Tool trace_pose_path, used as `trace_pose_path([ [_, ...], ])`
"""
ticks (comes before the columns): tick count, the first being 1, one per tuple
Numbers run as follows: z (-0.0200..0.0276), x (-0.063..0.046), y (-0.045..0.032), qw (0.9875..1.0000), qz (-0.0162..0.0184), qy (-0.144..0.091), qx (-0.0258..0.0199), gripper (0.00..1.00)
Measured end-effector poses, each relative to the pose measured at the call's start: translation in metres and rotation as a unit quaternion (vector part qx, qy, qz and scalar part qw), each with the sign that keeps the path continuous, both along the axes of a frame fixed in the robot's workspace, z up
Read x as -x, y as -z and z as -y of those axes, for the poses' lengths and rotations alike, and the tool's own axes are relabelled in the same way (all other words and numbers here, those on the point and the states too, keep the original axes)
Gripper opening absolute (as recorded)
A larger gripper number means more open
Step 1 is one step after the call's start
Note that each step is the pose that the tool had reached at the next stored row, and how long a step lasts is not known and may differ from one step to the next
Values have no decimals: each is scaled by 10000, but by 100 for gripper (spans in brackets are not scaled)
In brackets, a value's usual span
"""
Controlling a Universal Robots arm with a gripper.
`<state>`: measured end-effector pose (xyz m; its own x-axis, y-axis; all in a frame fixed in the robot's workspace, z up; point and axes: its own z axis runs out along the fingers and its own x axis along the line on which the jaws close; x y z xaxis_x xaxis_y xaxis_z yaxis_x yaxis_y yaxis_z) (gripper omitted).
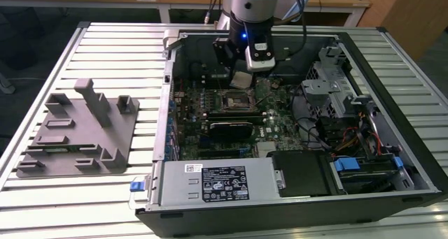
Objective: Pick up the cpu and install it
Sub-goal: 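Place the cpu into insertion slot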
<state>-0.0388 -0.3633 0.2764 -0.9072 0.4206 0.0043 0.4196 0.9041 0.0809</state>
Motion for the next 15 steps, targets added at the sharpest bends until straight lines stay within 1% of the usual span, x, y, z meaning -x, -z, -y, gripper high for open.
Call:
trace_pose_path([
  [3, 0, 0, 0, 9999, 0, 154, 0, 55],
  [7, 0, 0, 0, 9993, 0, 365, 0, 55],
  [10, 0, 0, 0, 9987, 0, 519, 0, 55],
  [15, 0, -1, 0, 9971, 0, 764, 0, 55],
])
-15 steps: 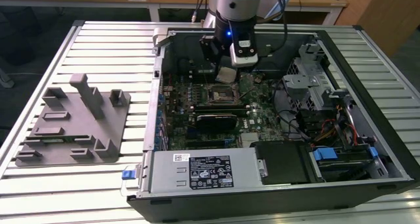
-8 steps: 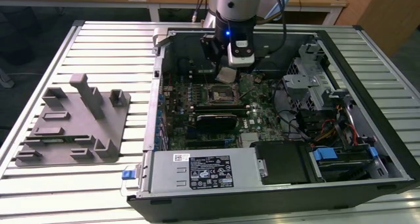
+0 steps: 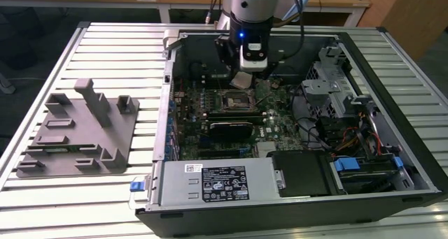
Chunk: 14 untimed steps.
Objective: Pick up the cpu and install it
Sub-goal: 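Place the cpu into insertion slot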
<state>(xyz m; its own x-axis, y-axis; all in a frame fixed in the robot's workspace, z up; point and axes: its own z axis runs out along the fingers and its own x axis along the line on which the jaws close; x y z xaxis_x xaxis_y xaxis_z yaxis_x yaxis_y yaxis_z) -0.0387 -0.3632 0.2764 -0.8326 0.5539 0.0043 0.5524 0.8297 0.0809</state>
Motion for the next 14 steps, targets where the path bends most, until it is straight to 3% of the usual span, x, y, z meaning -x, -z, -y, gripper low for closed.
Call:
trace_pose_path([
  [7, 0, -1, 0, 9995, 0, 327, 0, 55],
  [14, 0, -1, 0, 9978, 0, 665, 0, 55],
])
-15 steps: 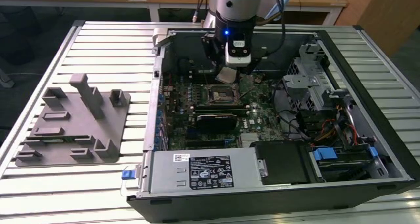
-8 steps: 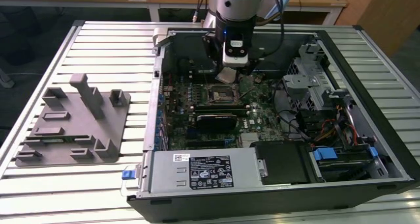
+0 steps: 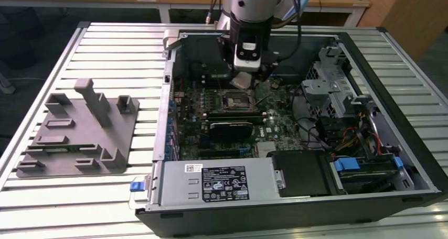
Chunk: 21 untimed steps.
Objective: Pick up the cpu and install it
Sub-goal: 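Place the cpu into insertion slot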
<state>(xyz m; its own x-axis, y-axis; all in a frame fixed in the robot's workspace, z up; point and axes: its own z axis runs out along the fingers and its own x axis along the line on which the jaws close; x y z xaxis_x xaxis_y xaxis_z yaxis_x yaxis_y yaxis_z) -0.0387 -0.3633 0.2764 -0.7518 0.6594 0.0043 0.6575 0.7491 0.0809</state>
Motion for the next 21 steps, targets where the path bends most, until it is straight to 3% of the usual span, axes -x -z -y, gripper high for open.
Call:
trace_pose_path([
  [11, 0, 0, 0, 9985, 0, 553, 0, 55],
  [21, 0, 0, 0, 9949, 0, 1010, 0, 55],
])
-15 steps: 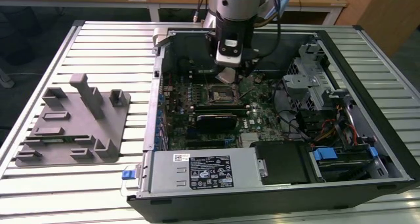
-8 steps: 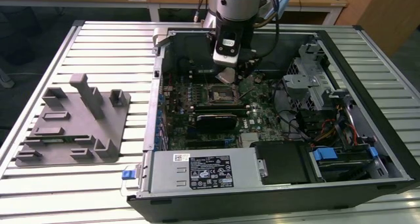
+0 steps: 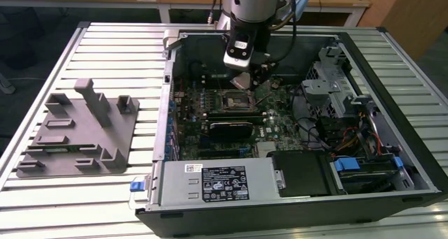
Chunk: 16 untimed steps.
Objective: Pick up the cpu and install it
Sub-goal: 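Place the cpu into insertion slot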
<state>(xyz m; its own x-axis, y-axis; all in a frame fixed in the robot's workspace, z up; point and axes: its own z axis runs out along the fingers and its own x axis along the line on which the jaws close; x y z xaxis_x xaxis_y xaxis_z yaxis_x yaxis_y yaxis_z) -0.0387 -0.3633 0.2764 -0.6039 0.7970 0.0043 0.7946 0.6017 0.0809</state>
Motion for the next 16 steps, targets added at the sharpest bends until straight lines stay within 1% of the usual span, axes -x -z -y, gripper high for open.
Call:
trace_pose_path([
  [5, 0, 0, 0, 9997, 0, 250, 0, 55],
  [9, 0, 0, 1, 9987, 0, 500, 0, 55],
  [12, 0, 0, 1, 9973, 0, 731, -1, 55],
  [16, 0, 0, 2, 9945, 0, 1043, 0, 55],
])
